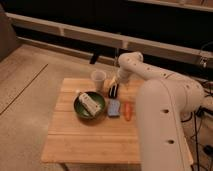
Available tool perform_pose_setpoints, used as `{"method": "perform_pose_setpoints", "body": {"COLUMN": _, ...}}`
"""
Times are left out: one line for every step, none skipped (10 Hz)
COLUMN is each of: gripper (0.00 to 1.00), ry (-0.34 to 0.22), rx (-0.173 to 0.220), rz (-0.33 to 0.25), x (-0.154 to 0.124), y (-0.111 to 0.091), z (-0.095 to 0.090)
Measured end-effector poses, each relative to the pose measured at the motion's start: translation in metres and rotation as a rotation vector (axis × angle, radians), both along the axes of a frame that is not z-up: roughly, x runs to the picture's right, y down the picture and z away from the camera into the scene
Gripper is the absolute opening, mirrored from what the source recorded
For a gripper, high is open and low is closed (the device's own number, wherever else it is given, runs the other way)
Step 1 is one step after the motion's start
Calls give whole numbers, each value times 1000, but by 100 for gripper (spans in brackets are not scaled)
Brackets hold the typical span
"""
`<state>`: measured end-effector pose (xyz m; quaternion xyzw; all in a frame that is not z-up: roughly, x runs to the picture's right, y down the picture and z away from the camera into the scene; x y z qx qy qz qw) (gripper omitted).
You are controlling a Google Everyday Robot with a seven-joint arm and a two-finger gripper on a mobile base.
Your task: Place the eraser on the white sponge
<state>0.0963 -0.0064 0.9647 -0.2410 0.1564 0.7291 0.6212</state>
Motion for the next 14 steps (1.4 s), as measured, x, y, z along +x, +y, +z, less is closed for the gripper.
{"method": "perform_pose_setpoints", "body": {"gripper": 65, "ry": 11, "rx": -13, "rz": -11, "x": 2, "y": 3, "z": 7}}
{"method": "perform_pose_setpoints", "body": {"gripper": 65, "ry": 17, "rx": -22, "rz": -17, "x": 3, "y": 4, "z": 13}}
{"method": "perform_pose_setpoints", "body": {"gripper": 65, "ry": 22, "rx": -31, "rz": -25, "x": 2, "y": 4, "z": 21}}
{"method": "perform_pose_setpoints", "body": {"gripper": 65, "ry": 19, "rx": -31, "rz": -29, "x": -2, "y": 1, "z": 27}}
{"method": "perform_pose_setpoints", "body": {"gripper": 65, "ry": 14, "rx": -36, "rz": -36, "x": -6, "y": 0, "z": 33}}
{"method": "perform_pose_setpoints", "body": {"gripper": 65, "ry": 5, "rx": -42, "rz": -47, "x": -14, "y": -1, "z": 40}}
{"method": "perform_pose_setpoints", "body": {"gripper": 65, "ry": -3, "rx": -51, "rz": -52, "x": -21, "y": 0, "z": 45}}
{"method": "perform_pose_setpoints", "body": {"gripper": 65, "ry": -13, "rx": -58, "rz": -56, "x": -28, "y": 1, "z": 49}}
{"method": "perform_pose_setpoints", "body": {"gripper": 65, "ry": -25, "rx": -73, "rz": -65, "x": -35, "y": 4, "z": 54}}
{"method": "perform_pose_setpoints", "body": {"gripper": 63, "ry": -35, "rx": -91, "rz": -79, "x": -41, "y": 10, "z": 59}}
{"method": "perform_pose_setpoints", "body": {"gripper": 57, "ry": -30, "rx": -104, "rz": -95, "x": -41, "y": 13, "z": 61}}
{"method": "perform_pose_setpoints", "body": {"gripper": 47, "ry": -20, "rx": -112, "rz": -110, "x": -39, "y": 15, "z": 64}}
{"method": "perform_pose_setpoints", "body": {"gripper": 34, "ry": -11, "rx": -119, "rz": -118, "x": -36, "y": 15, "z": 65}}
{"method": "perform_pose_setpoints", "body": {"gripper": 26, "ry": -5, "rx": -124, "rz": -121, "x": -33, "y": 15, "z": 65}}
